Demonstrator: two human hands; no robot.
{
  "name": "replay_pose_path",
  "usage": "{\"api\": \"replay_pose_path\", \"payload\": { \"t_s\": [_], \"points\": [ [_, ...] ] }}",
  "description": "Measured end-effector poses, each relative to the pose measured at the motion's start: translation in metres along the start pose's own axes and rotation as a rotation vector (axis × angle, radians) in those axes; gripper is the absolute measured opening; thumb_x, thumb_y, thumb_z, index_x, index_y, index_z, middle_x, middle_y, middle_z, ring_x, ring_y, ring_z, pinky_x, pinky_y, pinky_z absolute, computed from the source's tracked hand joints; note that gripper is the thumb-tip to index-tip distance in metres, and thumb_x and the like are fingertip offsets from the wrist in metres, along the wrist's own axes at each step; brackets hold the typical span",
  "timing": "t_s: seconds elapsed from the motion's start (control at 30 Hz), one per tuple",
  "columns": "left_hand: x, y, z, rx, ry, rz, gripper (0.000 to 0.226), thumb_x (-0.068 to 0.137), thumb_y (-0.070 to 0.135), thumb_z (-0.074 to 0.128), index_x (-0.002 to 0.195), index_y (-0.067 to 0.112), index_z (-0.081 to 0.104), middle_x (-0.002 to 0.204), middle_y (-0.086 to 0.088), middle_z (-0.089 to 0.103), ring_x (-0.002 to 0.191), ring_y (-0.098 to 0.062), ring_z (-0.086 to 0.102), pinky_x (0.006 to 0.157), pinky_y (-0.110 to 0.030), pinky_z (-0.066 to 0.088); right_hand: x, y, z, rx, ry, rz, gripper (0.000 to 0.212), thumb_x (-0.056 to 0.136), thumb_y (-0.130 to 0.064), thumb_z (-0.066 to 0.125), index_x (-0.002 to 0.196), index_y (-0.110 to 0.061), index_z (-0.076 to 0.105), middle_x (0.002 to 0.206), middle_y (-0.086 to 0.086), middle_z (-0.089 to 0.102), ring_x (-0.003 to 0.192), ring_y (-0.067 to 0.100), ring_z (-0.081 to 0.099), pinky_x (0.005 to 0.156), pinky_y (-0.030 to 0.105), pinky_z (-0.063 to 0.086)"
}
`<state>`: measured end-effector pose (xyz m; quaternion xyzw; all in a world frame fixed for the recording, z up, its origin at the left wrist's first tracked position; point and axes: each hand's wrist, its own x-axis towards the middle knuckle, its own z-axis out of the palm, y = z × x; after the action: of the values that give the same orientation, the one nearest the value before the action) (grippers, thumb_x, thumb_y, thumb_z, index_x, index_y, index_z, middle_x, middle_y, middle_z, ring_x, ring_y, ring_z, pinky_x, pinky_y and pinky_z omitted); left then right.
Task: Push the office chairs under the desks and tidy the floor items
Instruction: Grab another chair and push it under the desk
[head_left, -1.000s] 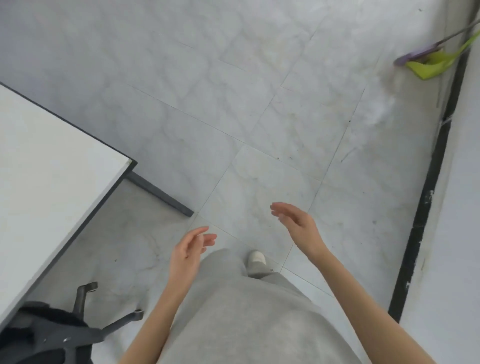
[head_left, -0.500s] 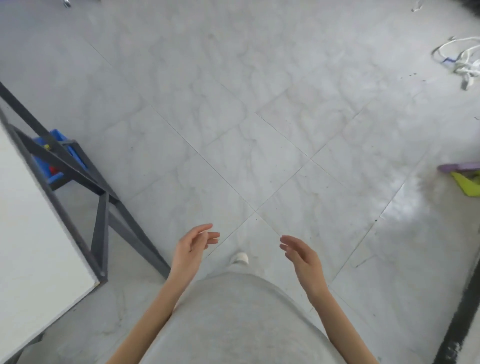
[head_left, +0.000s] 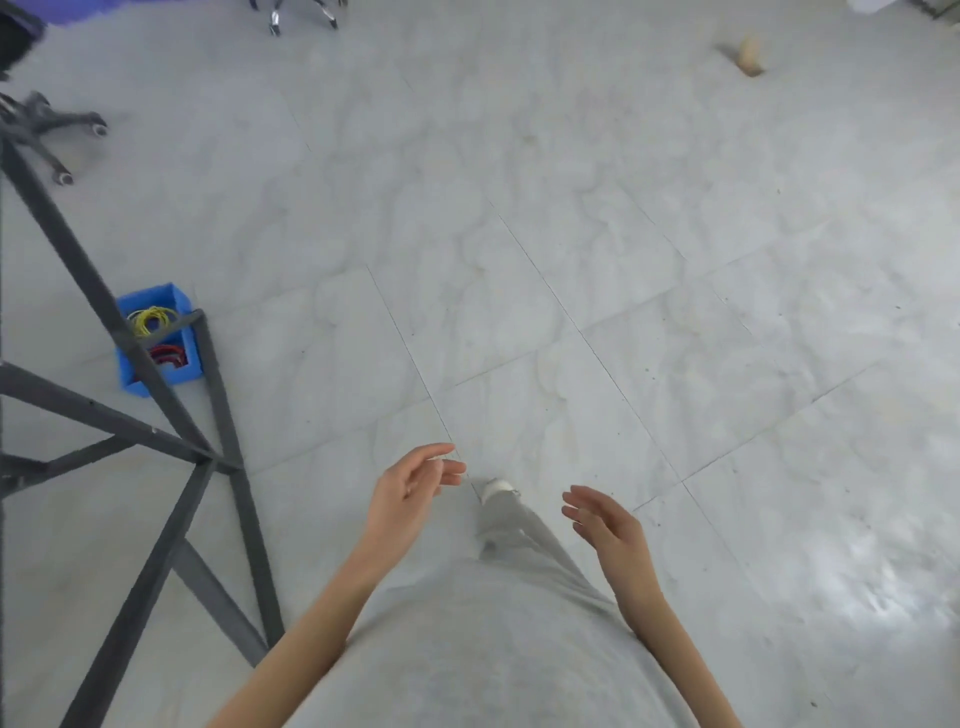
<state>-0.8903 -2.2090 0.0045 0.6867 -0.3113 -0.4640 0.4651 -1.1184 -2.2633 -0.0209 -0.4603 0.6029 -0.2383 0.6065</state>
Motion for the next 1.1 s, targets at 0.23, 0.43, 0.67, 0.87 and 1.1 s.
{"api": "replay_pose_path", "payload": {
  "t_s": [0.23, 0.43, 0.67, 0.87, 1.1],
  "points": [
    [0.104, 0.036, -0.027, -0.121, 0.404, -0.113, 0.030, 0.096, 0.002, 0.038, 0.100, 0.020, 0.061, 0.080, 0.006, 0.074, 0.075, -0.006, 0.068, 0.073, -0.011, 0.050, 0.196, -0.190, 0.067, -0.194, -0.401, -0.204, 0.028, 0.092, -0.004, 0.046, 0.100, -0.024, 0.064, 0.104, -0.006, 0.069, 0.100, 0.012, 0.065, 0.093, 0.030, 0.047],
    [0.224, 0.048, -0.058, -0.223, 0.599, -0.177, 0.029, 0.096, 0.004, 0.039, 0.097, 0.024, 0.060, 0.079, 0.013, 0.074, 0.074, -0.005, 0.069, 0.075, -0.024, 0.049, 0.336, -0.269, 0.150, -0.230, -0.536, -0.242, 0.025, 0.092, -0.006, 0.047, 0.105, -0.019, 0.064, 0.107, -0.001, 0.068, 0.100, 0.012, 0.065, 0.093, 0.030, 0.048],
    [0.433, 0.121, -0.145, -0.194, 0.589, -0.102, 0.033, 0.095, 0.004, 0.040, 0.094, 0.029, 0.061, 0.082, 0.012, 0.072, 0.077, -0.006, 0.068, 0.075, -0.026, 0.048, 0.467, -0.325, 0.210, -0.336, -0.469, -0.123, 0.029, 0.091, -0.002, 0.046, 0.100, -0.023, 0.065, 0.105, -0.004, 0.070, 0.094, 0.007, 0.066, 0.096, 0.040, 0.049],
    [0.589, 0.209, -0.219, -0.128, 0.507, -0.006, 0.035, 0.096, 0.005, 0.037, 0.099, 0.031, 0.060, 0.084, 0.022, 0.071, 0.083, -0.005, 0.068, 0.079, -0.021, 0.050, 0.566, -0.402, 0.250, -0.347, -0.429, -0.107, 0.024, 0.090, -0.007, 0.053, 0.098, -0.026, 0.066, 0.097, -0.009, 0.072, 0.100, 0.013, 0.065, 0.089, 0.032, 0.049],
    [0.764, 0.243, -0.296, -0.153, 0.595, -0.046, 0.035, 0.096, 0.005, 0.038, 0.100, 0.032, 0.059, 0.086, 0.021, 0.072, 0.086, -0.007, 0.067, 0.079, -0.022, 0.050, 0.745, -0.493, 0.363, -0.356, -0.492, -0.110, 0.029, 0.089, -0.005, 0.053, 0.095, -0.028, 0.068, 0.100, -0.005, 0.072, 0.100, 0.016, 0.065, 0.098, 0.047, 0.045]
  ]
}}
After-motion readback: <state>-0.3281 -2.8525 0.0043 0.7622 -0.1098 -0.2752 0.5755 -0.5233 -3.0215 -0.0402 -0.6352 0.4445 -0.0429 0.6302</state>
